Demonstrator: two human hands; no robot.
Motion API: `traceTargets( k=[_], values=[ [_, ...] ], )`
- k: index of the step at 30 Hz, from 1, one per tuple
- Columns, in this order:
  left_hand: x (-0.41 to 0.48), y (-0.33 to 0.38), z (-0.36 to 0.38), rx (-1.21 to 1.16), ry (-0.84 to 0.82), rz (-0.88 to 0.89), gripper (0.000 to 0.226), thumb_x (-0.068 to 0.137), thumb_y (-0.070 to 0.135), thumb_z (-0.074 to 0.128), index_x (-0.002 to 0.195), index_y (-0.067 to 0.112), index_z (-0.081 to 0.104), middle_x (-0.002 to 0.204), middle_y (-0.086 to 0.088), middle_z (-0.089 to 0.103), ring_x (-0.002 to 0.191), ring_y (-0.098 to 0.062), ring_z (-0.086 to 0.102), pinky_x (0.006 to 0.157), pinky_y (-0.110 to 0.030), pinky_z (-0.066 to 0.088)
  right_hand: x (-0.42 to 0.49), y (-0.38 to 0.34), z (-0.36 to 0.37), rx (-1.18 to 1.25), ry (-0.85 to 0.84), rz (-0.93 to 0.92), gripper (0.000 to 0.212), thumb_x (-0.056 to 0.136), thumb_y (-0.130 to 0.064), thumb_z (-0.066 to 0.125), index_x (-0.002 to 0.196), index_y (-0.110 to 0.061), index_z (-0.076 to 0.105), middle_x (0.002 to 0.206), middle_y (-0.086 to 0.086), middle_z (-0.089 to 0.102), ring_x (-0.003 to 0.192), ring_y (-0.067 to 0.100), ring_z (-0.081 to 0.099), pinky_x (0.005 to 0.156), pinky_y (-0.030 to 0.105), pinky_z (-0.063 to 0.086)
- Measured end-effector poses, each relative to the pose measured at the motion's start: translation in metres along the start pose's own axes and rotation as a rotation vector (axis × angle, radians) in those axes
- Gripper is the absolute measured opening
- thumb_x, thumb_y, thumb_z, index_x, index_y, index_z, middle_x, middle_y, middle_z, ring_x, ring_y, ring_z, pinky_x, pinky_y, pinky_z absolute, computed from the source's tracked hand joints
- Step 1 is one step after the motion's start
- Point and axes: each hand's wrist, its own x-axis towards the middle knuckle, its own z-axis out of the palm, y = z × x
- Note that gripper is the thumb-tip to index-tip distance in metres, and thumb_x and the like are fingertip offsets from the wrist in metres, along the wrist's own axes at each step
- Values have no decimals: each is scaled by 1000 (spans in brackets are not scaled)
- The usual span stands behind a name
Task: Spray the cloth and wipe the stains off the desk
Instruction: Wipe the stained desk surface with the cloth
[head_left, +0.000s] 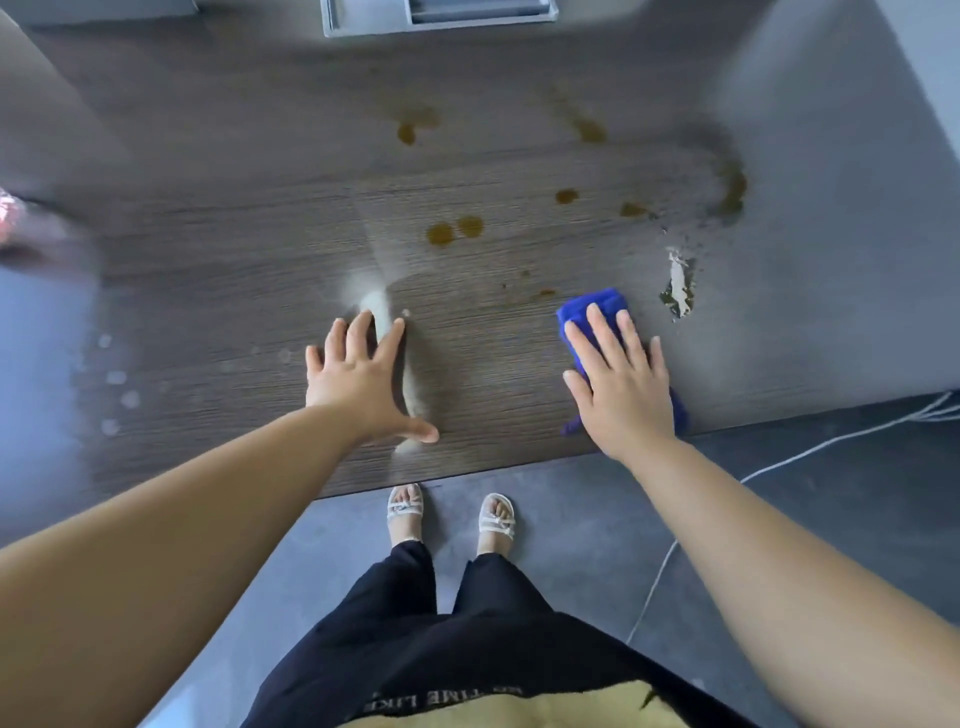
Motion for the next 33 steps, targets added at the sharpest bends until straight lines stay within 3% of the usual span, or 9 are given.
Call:
traceTargets(
  k=[4, 8, 12, 15, 19, 24, 27, 31, 33],
  values=[
    [2, 5, -3, 8, -12, -25, 136, 47, 73, 75, 149, 31, -5, 156, -6, -9, 143, -32, -10, 116, -53, 4, 29, -60, -4, 59, -82, 342, 62, 99, -51, 22, 152, -25, 4, 160, 2, -8, 146, 29, -9, 115, 55, -2],
    [2, 4, -1, 17, -3, -28, 136, 46, 74, 74, 148, 32, -4, 156, -5, -6, 143, -32, -8, 116, -52, 6, 8, -94, 4, 33, -56, -148, 60, 95, -48, 29, 149, -22, 28, 158, 6, 18, 145, 33, 15, 113, 58, 16],
    [1, 5, -2, 19, -17, -33, 136, 46, 73, 75, 148, 31, -5, 157, -6, -6, 143, -32, -8, 116, -53, 7, 8, -31, 7, -62, -55, -609, 52, 94, -44, 35, 142, -26, 43, 151, 2, 35, 139, 29, 32, 109, 55, 27],
    [2, 7, -5, 21, -34, -31, 137, 46, 73, 75, 148, 30, -6, 156, -5, -7, 143, -32, -9, 115, -55, 8, 37, -11, 1, -22, -1, -327, 51, 95, -43, 33, 142, -25, 42, 151, 3, 35, 139, 30, 32, 107, 59, 30],
    [3, 7, -6, 11, -32, -44, 138, 44, 72, 76, 148, 30, -3, 156, -5, -5, 144, -32, -7, 115, -55, 10, 65, -72, -2, 33, -40, 135, 58, 100, -48, 23, 152, -25, 13, 160, 3, 4, 146, 29, -1, 115, 53, 1],
    [4, 8, -3, 24, -7, -50, 137, 42, 72, 76, 148, 30, 1, 155, -6, -1, 143, -31, -3, 115, -54, 11, 20, -77, 6, -30, -26, -478, 57, 93, -46, 32, 144, -20, 40, 154, 8, 30, 141, 33, 26, 110, 58, 25],
    [4, 7, -4, 20, -11, -50, 137, 42, 72, 76, 148, 30, 2, 155, -6, -2, 143, -31, -4, 115, -53, 10, 12, -23, 4, -60, -27, -721, 52, 95, -44, 36, 143, -25, 40, 153, 4, 31, 141, 29, 29, 110, 55, 24],
    [4, 8, -6, 1, -15, -61, 137, 40, 72, 77, 148, 31, 3, 155, -6, -2, 143, -31, -5, 115, -53, 9, 51, -19, 0, -27, -14, -384, 51, 95, -43, 33, 142, -25, 42, 151, 5, 35, 139, 31, 31, 107, 59, 30],
    [3, 9, -8, 0, -23, -66, 137, 39, 71, 78, 148, 31, 4, 155, -6, -1, 143, -30, -5, 115, -53, 9, 73, -51, -2, 15, 2, -116, 53, 98, -45, 29, 148, -25, 30, 157, 5, 22, 145, 31, 17, 113, 57, 17]
  ],
)
